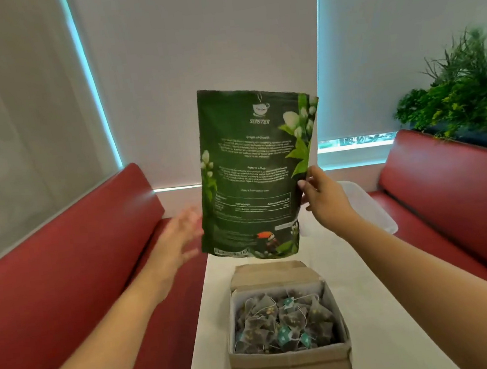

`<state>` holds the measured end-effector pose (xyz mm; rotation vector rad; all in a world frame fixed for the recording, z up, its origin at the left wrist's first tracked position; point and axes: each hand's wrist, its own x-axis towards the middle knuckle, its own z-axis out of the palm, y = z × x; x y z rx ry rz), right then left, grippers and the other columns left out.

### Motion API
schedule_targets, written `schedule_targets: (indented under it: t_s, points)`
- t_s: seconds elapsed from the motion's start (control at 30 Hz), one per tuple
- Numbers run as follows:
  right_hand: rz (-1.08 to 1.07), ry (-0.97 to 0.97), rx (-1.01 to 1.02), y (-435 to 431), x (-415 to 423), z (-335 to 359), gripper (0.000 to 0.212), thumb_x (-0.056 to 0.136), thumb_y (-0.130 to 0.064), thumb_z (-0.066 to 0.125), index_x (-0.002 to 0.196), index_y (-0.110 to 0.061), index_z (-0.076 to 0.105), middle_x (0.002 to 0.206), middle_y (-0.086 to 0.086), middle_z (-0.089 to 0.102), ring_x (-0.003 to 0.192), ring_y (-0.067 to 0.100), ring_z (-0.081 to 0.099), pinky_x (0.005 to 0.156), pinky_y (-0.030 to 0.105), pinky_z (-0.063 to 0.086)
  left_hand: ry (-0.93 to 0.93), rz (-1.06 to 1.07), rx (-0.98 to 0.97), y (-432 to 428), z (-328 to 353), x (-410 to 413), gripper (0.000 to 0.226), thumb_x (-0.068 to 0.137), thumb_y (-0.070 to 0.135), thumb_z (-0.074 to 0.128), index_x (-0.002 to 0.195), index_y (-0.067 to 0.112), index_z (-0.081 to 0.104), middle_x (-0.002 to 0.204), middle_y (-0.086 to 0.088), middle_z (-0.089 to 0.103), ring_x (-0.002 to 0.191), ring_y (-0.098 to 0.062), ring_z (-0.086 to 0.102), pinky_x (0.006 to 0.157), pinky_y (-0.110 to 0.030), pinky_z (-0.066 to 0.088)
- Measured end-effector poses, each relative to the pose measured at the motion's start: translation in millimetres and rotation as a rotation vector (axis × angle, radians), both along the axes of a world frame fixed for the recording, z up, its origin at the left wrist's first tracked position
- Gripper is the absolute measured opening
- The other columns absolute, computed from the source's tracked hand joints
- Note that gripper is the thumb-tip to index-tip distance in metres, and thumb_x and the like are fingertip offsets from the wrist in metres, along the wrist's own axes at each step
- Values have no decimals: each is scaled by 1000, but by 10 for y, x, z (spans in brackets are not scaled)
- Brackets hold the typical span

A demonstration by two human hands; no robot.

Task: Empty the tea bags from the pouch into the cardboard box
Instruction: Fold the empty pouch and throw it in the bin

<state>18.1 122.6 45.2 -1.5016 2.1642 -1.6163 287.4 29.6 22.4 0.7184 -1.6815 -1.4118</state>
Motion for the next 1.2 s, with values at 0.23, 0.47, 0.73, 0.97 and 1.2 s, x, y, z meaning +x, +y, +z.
schedule_targets:
  t_s: [0.23, 0.47, 0.73, 0.97, 1.2]
  points:
    - [32, -174, -23, 144, -20, 56, 12, 98, -25, 45, 86, -24, 48, 94, 15, 64, 86, 38, 64, 70, 53, 57, -164, -43, 7, 175, -305, -209, 26, 87, 13, 65, 111, 23, 63, 104, 2, 72, 100, -17, 67, 89, -36, 53]
    - [260, -331, 38, 514, 15, -116, 21, 94, -39, 51, 109, -23, 52, 96, 1, 68, 85, 14, 65, 61, 22, 49, 47, 88, 78, 215, -332, -494, 14, 95, 10, 51, 100, 15, 63, 98, -5, 73, 91, -23, 69, 69, -29, 56]
    - [479, -424, 140, 881, -201, -276, 12, 92, -14, 58, 82, -12, 51, 66, 5, 62, 59, 18, 62, 54, 25, 48, -44, 429, -328, 434, -268, -812, 12, 98, 26, 46, 96, 18, 55, 86, 12, 64, 73, 9, 58, 57, -7, 39]
    - [473, -375, 156, 1000, -507, -194, 24, 98, -15, 48, 75, -11, 51, 57, 1, 52, 48, 12, 51, 49, 23, 38, -130, 529, -549, 573, -204, -920, 20, 98, 30, 44, 86, 15, 49, 74, 6, 62, 66, -10, 58, 55, -33, 42]
    - [514, -368, 276, 1088, -714, -292, 27, 97, -23, 51, 71, -13, 51, 58, 0, 58, 58, 16, 58, 60, 27, 48, -122, 453, -546, 571, -49, -891, 16, 97, 29, 46, 92, 17, 55, 80, 3, 68, 70, -10, 64, 63, -37, 53]
